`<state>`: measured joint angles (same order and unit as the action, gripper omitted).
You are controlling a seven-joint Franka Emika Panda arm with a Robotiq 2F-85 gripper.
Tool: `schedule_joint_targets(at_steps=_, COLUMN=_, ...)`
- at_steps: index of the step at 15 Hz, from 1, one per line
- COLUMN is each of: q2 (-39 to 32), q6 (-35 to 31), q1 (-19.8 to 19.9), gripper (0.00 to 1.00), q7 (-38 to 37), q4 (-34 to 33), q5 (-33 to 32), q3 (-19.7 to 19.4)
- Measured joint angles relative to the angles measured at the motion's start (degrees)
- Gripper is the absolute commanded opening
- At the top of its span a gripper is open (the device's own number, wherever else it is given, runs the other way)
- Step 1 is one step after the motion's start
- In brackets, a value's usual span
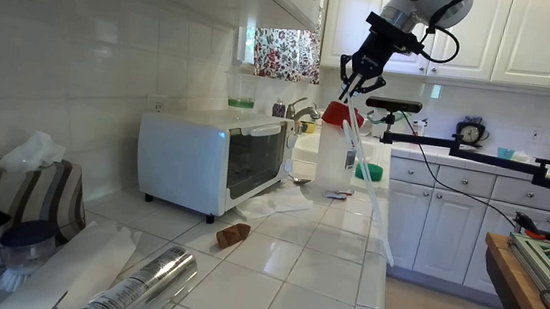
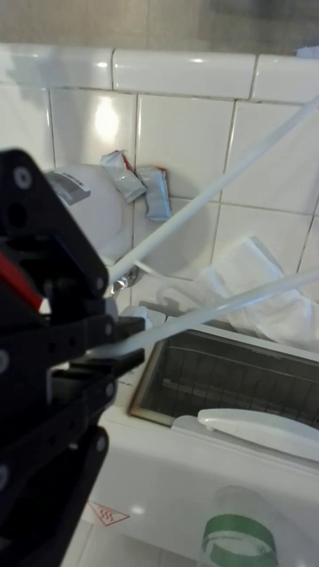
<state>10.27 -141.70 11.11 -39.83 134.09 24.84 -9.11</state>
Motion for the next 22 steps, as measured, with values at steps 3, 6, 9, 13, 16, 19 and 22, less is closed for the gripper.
schedule_joint_targets(at_steps=3, q2=0.7, q6=-3.8, q1=0.3, gripper=0.03, q7=-1.3, q4=0.1, q5=2.3, q3=-0.7)
schedule_joint_targets(at_steps=6, q2=1.3, q6=-6.3, q1=0.3, gripper=0.03, q7=-2.1, q4=0.3, q5=4.1, q3=-0.7)
schedule_joint_targets(at_steps=9, q2=1.3, q6=-8.2, q1=-0.1, gripper=0.03, q7=-2.2, q4=0.5, q5=6.9, q3=-0.4)
schedule_joint_targets(at_steps=13, q2=1.5, q6=-11.0, q1=-1.6, gripper=0.03, q7=-2.2, q4=0.7, q5=11.4, q3=0.0)
schedule_joint_targets(at_steps=16, q2=2.2, q6=-11.6, q1=-2.1, gripper=0.03, q7=-2.2, q4=0.7, q5=13.1, q3=0.4)
schedule_joint_targets(at_steps=19, q2=2.4, q6=-9.1, q1=-2.0, gripper=0.03, q7=-2.0, q4=0.7, q5=12.9, q3=0.3)
schedule_joint_targets(at_steps=22, q2=2.4, q6=-4.9, q1=-1.9, gripper=0.03, q7=-1.2, q4=0.6, q5=12.9, q3=-0.1)
